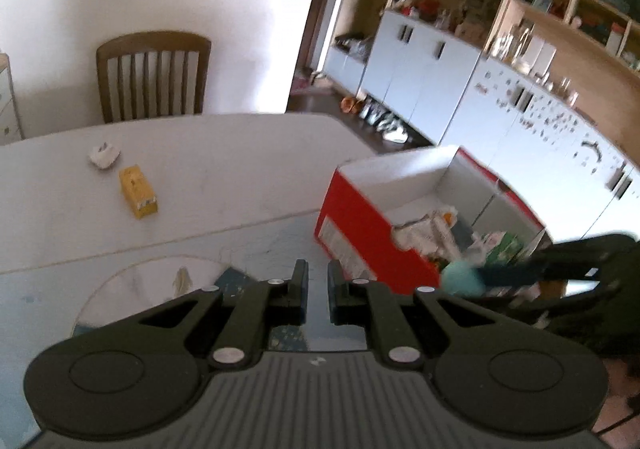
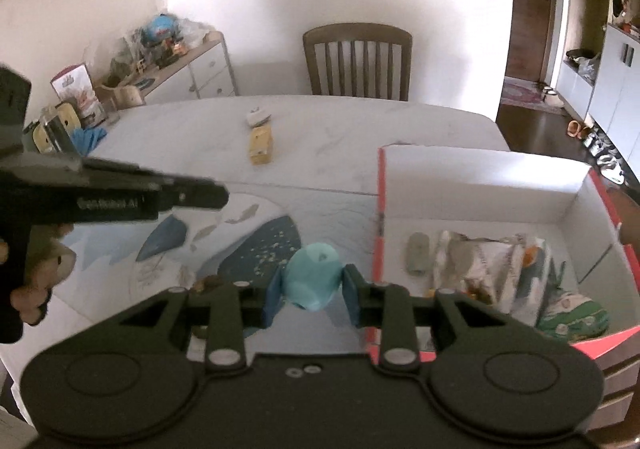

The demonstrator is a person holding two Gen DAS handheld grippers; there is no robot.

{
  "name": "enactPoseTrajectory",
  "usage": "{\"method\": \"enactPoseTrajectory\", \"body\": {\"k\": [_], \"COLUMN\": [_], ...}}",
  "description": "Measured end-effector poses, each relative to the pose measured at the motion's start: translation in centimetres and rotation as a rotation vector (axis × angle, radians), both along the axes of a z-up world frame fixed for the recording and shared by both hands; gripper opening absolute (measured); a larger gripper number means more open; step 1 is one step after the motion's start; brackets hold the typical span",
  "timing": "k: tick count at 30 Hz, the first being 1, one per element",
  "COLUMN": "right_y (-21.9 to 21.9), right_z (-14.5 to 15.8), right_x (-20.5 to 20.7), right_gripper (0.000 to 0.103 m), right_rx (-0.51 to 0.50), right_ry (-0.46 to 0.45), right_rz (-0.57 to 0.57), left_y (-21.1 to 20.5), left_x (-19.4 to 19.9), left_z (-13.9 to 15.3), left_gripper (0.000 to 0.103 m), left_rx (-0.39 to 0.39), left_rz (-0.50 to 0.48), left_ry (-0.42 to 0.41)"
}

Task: Organize objects
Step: 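Carry bracelet and teal keychain over the shoebox with both tools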

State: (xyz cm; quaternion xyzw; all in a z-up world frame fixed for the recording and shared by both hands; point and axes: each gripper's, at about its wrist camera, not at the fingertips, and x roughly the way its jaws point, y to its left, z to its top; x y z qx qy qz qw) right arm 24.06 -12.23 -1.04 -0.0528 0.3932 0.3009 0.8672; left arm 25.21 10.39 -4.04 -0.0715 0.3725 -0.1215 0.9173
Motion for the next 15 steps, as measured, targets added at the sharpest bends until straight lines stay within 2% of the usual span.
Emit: {"method": "enactPoseTrajectory", "body": {"k": [2, 8, 10, 13, 14, 15], "right_y": [-0.7, -2.3, -2.8, -3.3, -3.4, -3.6], "right_z": [0.3, 0.6, 0.5, 0.6, 0.6, 0.5], "right_x": [0.1, 0.8, 1.2, 1.7, 1.8, 2.0], "right_gripper": [0.031, 0.031, 0.031, 0.031, 0.031, 0.031], "right_rx": [0.0, 0.005, 0.006, 0.01, 0.01, 0.01], "right_ry": [-0.012, -0.022, -0.022, -0.023, -0.023, -0.023], "right_rz": [-0.001, 0.007, 0.008, 0.01, 0.012, 0.014], "left_y": [0.2, 1.3, 1.2, 0.9, 0.7, 0.4], "left_x": [0.2, -1.0, -1.4, -1.8, -1.9, -2.0], "left_z": [-1.2, -4.7, -5.7, -7.5, -8.1, -8.5], "left_gripper": [0.01, 0.01, 0.014, 0.029, 0.038, 0.053], "left_rx": [0.009, 0.032, 0.058, 0.099, 0.107, 0.114], "left_rz": [0.02, 0.087, 0.101, 0.119, 0.122, 0.123], "left_ry": [0.057, 0.163, 0.19, 0.241, 0.253, 0.262]}}
